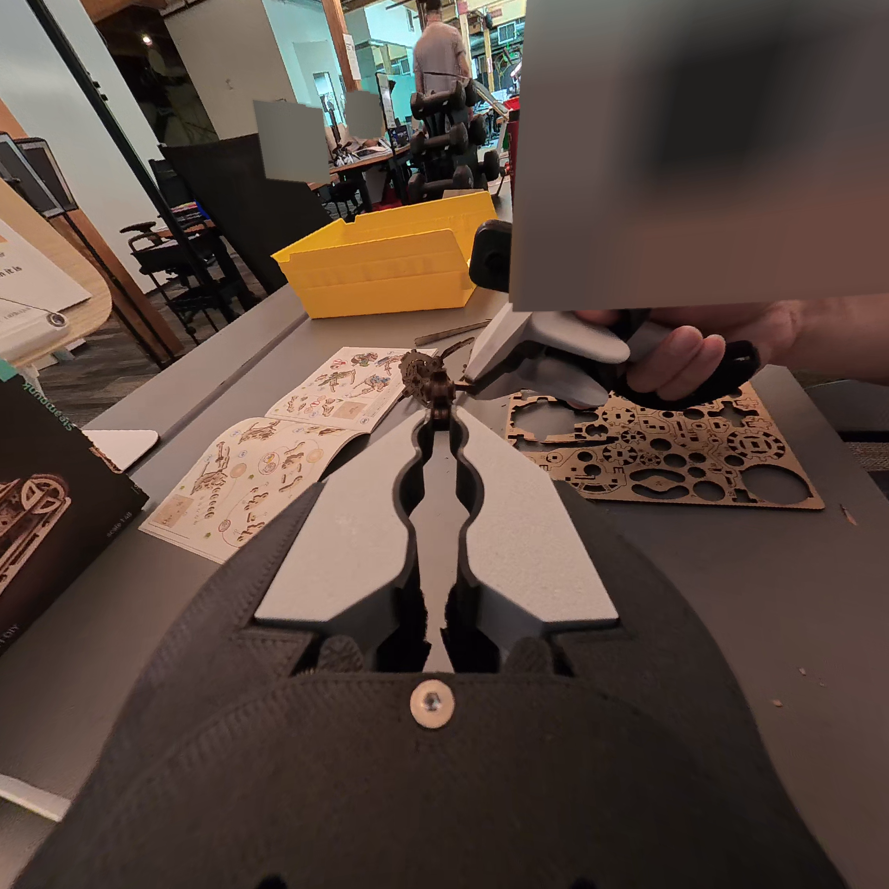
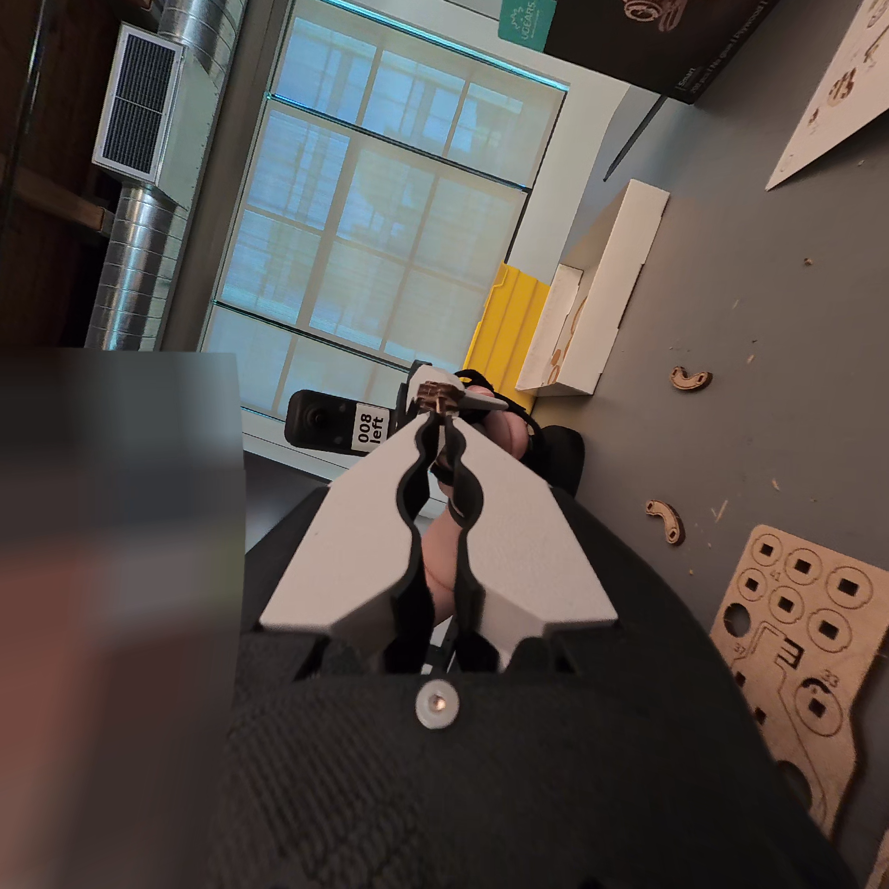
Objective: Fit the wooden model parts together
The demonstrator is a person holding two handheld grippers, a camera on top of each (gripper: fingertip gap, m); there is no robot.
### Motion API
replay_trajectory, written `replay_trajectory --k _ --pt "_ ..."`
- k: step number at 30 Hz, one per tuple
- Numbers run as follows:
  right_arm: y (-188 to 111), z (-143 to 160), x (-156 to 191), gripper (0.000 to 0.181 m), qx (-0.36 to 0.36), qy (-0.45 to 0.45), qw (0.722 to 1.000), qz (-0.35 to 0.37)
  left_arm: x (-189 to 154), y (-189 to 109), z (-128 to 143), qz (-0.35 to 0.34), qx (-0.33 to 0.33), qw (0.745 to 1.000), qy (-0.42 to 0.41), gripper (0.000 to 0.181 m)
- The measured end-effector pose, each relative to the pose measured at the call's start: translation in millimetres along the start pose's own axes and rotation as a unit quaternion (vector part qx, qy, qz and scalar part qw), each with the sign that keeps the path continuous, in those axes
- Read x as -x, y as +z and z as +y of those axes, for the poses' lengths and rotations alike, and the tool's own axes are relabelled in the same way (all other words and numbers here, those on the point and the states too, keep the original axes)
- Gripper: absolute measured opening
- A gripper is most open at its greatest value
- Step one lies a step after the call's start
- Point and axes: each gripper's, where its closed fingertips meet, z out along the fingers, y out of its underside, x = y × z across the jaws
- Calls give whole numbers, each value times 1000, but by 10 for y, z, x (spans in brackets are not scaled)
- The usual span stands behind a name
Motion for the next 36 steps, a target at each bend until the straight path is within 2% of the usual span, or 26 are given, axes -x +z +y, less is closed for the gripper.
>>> replay_trajectory --k 1,5,13,19,23,25,28,31,36 --pt "-2 -4 0 0 -1 0 1000 1 1 0 -1 -1 0 1000 0 3" --pt "-3 -14 -18 0 -5 0 1000 7 4 6 4 -10 6 1000 12 3" --pt "-19 -7 -72 0 -19 7 1000 14 -30 20 61 -32 35 994 94 3" --pt "0 -23 -28 0 -41 1 999 6 -21 5 27 -27 26 997 66 3" --pt "23 -27 9 0 -46 -96 993 43 -8 -2 11 -4 15 1000 -6 3" --pt "26 -29 23 0 -43 -126 989 59 -8 -13 1 0 13 1000 1 4" --pt "24 -34 30 0 -47 -79 995 34 -5 -22 -20 -23 13 999 47 3" --pt "23 -24 4 0 -49 -39 998 14 8 -14 -3 -25 16 998 46 3" --pt "-2 -22 20 0 -48 -48 998 15 -5 -9 -12 -40 19 995 86 3"
